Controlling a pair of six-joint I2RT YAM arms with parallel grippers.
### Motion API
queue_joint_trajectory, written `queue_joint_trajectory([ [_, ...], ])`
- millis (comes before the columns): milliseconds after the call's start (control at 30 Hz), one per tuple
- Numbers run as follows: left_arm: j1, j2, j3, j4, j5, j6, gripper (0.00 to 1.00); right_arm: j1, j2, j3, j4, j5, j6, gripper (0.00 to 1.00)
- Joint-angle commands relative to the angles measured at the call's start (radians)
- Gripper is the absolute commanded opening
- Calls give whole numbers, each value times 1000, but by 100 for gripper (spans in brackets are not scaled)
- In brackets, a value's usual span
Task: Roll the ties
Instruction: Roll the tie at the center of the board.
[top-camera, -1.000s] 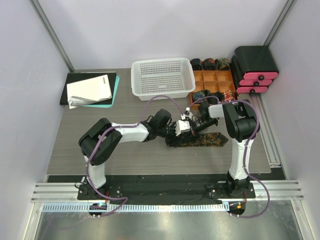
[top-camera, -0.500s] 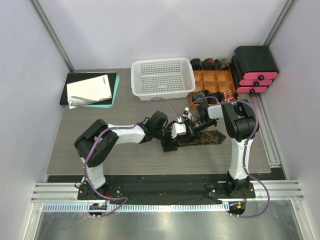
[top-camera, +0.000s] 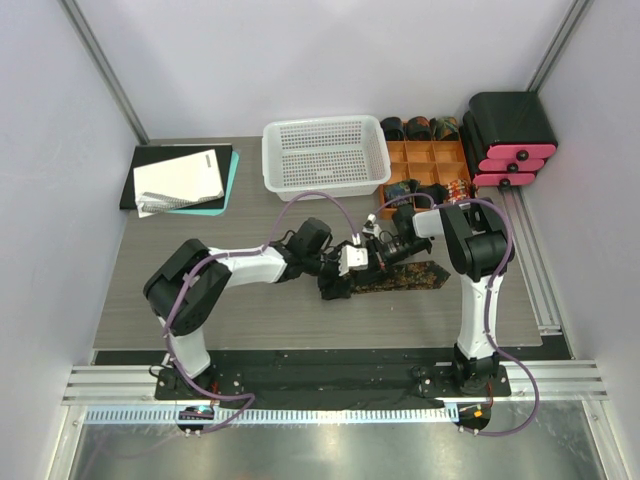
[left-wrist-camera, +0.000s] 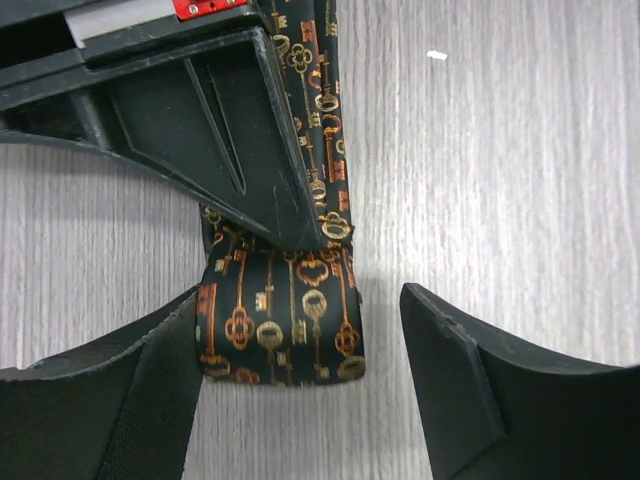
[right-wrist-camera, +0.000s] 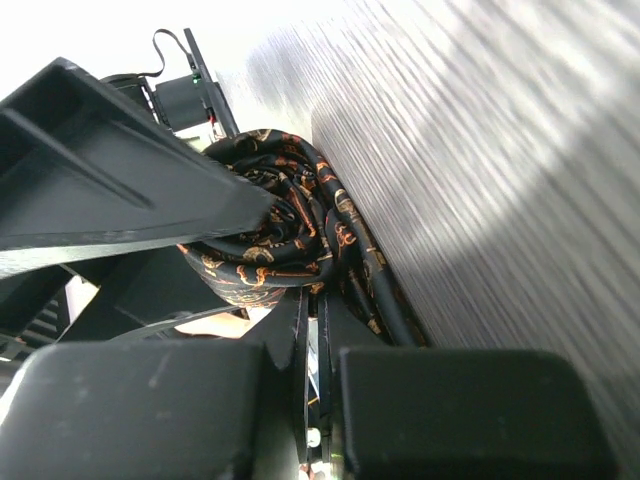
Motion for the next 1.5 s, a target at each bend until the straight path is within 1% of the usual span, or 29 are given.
queue_joint_trajectory([
  [0, -5, 42, 48, 1, 26, 55, 69, 32, 103, -37, -94, 138, 97, 1],
  [33, -5, 53, 53, 1, 21, 60, 66, 32, 105, -40, -94, 134, 100, 1],
  [67, -12, 70, 65, -3, 13, 63, 56, 38, 103, -49, -92, 131, 103, 1],
  [133, -15, 88, 79, -22, 1, 69, 48, 40, 99, -68, -60, 105, 119, 1],
  [167, -15, 96, 82, -35, -6, 68, 42, 40, 82, -95, -40, 103, 160, 1],
  [200, -15, 108, 88, -40, -16, 66, 40, 40, 71, -115, -17, 100, 181, 1],
  [233, -15, 114, 91, -68, -26, 68, 38, 40, 59, -137, 45, 97, 210, 1],
  [267, -15, 116, 91, -83, -30, 78, 36, 40, 45, -179, 81, 95, 276, 1],
  [333, -13, 110, 77, -103, -36, 81, 34, 43, 1, -218, 191, 86, 344, 1],
  [367, -13, 108, 77, -111, -37, 80, 32, 44, -15, -239, 220, 85, 372, 1],
  [433, -13, 108, 85, -143, -33, 74, 29, 47, -55, -241, 257, 62, 418, 9],
  [467, -12, 108, 90, -157, -17, 75, 27, 46, -70, -231, 256, 57, 424, 16],
  [500, -10, 110, 90, -169, -10, 86, 27, 40, -88, -220, 248, 49, 403, 18],
  [533, -9, 111, 87, -183, -7, 94, 26, 11, -128, -206, 204, 52, 384, 19],
  [567, -7, 113, 84, -189, -4, 101, 25, -8, -156, -173, 176, 60, 354, 24],
  [633, -4, 122, 87, -215, -5, 123, 25, -42, -209, -129, 62, 80, 239, 33],
  [667, -1, 127, 90, -226, -2, 127, 24, -65, -216, -75, 6, 94, 193, 39],
  [700, 1, 130, 91, -232, 3, 137, 24, -72, -216, -48, -99, 97, 153, 39],
  [733, 2, 133, 91, -241, 3, 141, 24, -79, -210, -27, -147, 101, 69, 39],
  [800, 1, 136, 94, -246, 3, 147, 24, -94, -201, 7, -227, 120, 21, 38],
  [867, 2, 143, 106, -261, -3, 150, 23, -112, -182, 0, -255, 161, -25, 35],
  [967, 4, 148, 126, -289, -22, 146, 23, -118, -158, -17, -247, 251, -36, 30],
  [1033, 4, 144, 146, -309, -46, 128, 23, -118, -142, -37, -237, 279, -19, 28],
  [1133, 2, 131, 200, -362, -71, 92, 23, -117, -115, -66, -224, 309, -13, 27],
  [1167, -1, 131, 212, -368, -92, 53, 23, -117, -96, -72, -223, 313, -16, 27],
  [1267, -22, 142, 280, -421, -155, 6, 22, -117, -81, -89, -201, 348, -3, 27],
  [1367, -47, 160, 310, -457, -184, -5, 22, -117, -81, -100, -172, 376, 19, 26],
  [1467, -71, 186, 292, -462, -213, 23, 23, -118, -82, -79, -158, 385, 31, 26],
])
